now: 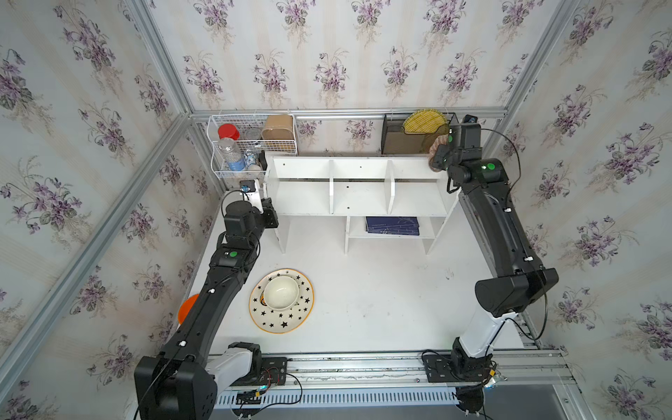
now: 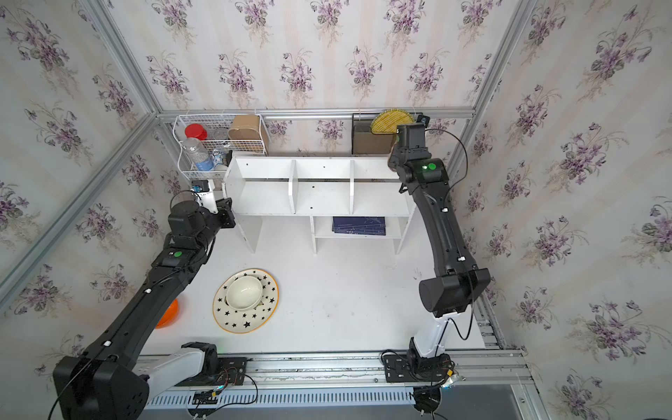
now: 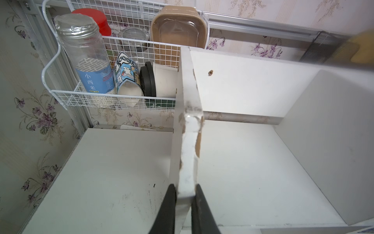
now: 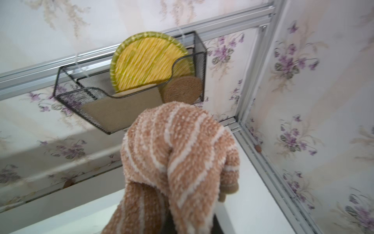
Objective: Wipe the bookshelf clean with a cloth
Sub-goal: Wipe the dust from the shelf.
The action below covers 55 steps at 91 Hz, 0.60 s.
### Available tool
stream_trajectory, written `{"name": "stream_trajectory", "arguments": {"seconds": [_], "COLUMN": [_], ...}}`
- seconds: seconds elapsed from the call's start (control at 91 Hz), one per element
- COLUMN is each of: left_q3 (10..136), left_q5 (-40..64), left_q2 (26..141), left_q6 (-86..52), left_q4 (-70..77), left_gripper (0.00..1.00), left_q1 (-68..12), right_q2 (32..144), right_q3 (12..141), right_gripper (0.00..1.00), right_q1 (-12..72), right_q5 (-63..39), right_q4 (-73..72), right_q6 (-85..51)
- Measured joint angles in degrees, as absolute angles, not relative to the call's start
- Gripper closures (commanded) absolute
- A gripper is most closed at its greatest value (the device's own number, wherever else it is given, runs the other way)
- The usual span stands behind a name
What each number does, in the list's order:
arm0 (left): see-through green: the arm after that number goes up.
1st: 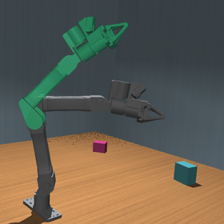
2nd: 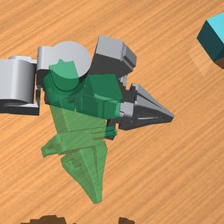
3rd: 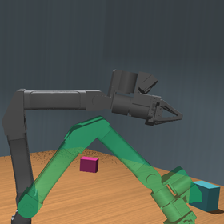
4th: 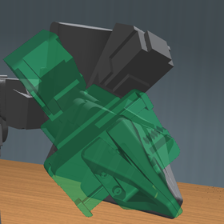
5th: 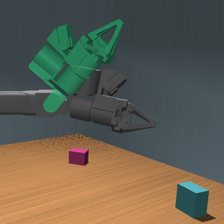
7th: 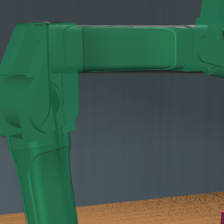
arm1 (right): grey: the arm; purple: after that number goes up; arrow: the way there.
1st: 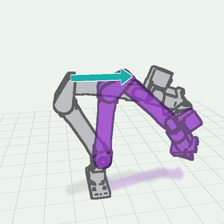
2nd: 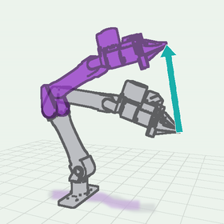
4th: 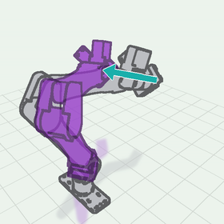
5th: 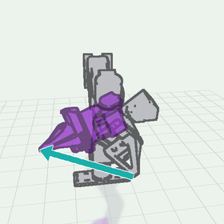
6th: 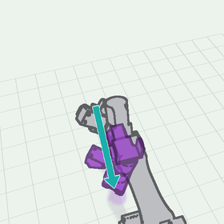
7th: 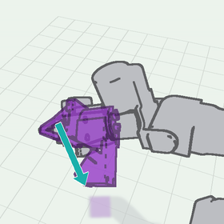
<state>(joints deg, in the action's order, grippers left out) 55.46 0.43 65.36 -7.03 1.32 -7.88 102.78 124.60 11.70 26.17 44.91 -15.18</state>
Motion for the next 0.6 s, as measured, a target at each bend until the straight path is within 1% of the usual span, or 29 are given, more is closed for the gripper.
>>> {"name": "stream_trajectory", "arguments": {"seconds": [0.099, 0.198, 0.286, 0.407, 0.539, 0.604], "left_q3": [55.5, 55.5, 55.5, 55.5, 55.5, 55.5], "left_q5": [0.4, 0.4, 0.4, 0.4, 0.4, 0.4], "left_q2": [65.3, 65.2, 65.2, 65.2, 65.2, 65.1], "left_q6": [-7.0, -7.0, -7.0, -7.0, -7.0, -6.9], "left_q4": [1.3, 1.1, 1.1, 1.1, 1.1, 1.1], "left_gripper": [1.0, 1.0, 1.0, 1.0, 1.0, 1.0], "left_q1": [-7.9, -7.9, -7.9, -7.9, -7.9, -7.9], "right_q2": [102.7, 104.0, 105.2, 105.8, 106.5, 107.0], "right_q3": [124.6, 125.8, 126.9, 127.2, 129.0, 130.2], "right_gripper": [1.0, 1.0, 1.0, 1.0, 1.0, 1.0], "right_q1": [10.5, 10.5, 10.5, 11.0, 14.5, 16.4], "right_q5": [27.6, 26.4, 22.3, 13.9, 8.2, 7.3], "right_q4": [45.9, 47.7, 48.0, 48.0, 47.7, 47.5], "right_q6": [-14.9, -14.8, -14.8, -15.1, -15.0, -15.0]}}
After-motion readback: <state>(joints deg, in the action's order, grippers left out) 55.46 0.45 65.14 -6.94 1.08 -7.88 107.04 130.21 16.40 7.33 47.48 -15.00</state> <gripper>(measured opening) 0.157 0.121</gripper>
